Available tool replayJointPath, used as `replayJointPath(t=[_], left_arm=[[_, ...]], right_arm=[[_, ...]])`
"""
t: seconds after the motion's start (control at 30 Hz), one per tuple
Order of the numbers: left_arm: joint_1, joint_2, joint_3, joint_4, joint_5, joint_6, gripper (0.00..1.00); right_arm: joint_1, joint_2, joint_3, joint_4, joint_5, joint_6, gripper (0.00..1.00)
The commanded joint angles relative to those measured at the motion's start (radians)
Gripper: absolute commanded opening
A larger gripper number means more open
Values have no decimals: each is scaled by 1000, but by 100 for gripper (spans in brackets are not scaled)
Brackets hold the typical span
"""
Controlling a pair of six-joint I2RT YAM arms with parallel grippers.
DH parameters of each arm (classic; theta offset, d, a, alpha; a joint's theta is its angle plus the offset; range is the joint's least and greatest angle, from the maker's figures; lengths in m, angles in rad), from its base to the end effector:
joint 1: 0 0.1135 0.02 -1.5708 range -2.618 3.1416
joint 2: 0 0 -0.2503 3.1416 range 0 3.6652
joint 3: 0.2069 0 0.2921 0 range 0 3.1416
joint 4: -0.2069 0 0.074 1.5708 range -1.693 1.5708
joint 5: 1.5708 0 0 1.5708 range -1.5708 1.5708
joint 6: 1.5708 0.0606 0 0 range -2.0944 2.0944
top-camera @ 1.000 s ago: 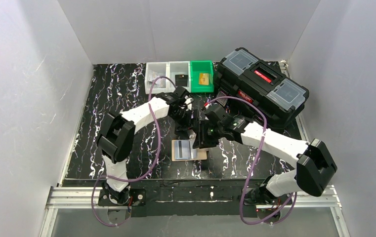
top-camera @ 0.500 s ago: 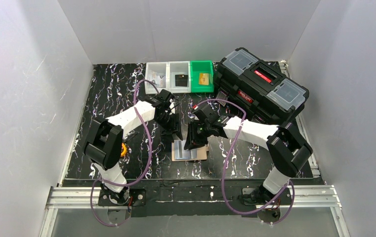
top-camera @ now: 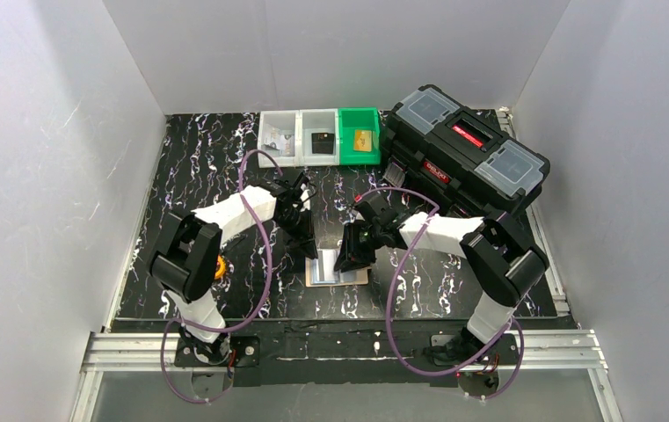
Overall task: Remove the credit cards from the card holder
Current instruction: Remove the credit card from the card holder.
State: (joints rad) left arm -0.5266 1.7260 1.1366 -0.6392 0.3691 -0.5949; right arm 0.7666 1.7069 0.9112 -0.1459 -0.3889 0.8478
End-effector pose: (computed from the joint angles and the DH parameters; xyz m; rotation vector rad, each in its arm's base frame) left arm 0.3119 -0.2066 0.1288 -0.0056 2.9594 -0.7394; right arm 0.2530 0.2756 0.0941 -0.0655 2.8002 1.0377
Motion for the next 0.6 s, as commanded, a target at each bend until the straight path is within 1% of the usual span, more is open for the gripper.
replayJointPath(t=[0.0, 0.3, 0.43, 0.57], left_arm=[[-13, 6, -16, 17, 27, -3, 13], [-39, 55, -41, 25, -5, -33, 6], [-50, 69, -50, 25, -30, -56, 3], [-60, 72, -55, 26, -49, -74, 1]], right_arm=[[-14, 16, -28, 85, -50, 26, 32], [-31, 46, -65, 137, -82, 42, 31], [-39, 63, -82, 196, -109, 59, 30], [-45, 74, -93, 226, -132, 74, 28]])
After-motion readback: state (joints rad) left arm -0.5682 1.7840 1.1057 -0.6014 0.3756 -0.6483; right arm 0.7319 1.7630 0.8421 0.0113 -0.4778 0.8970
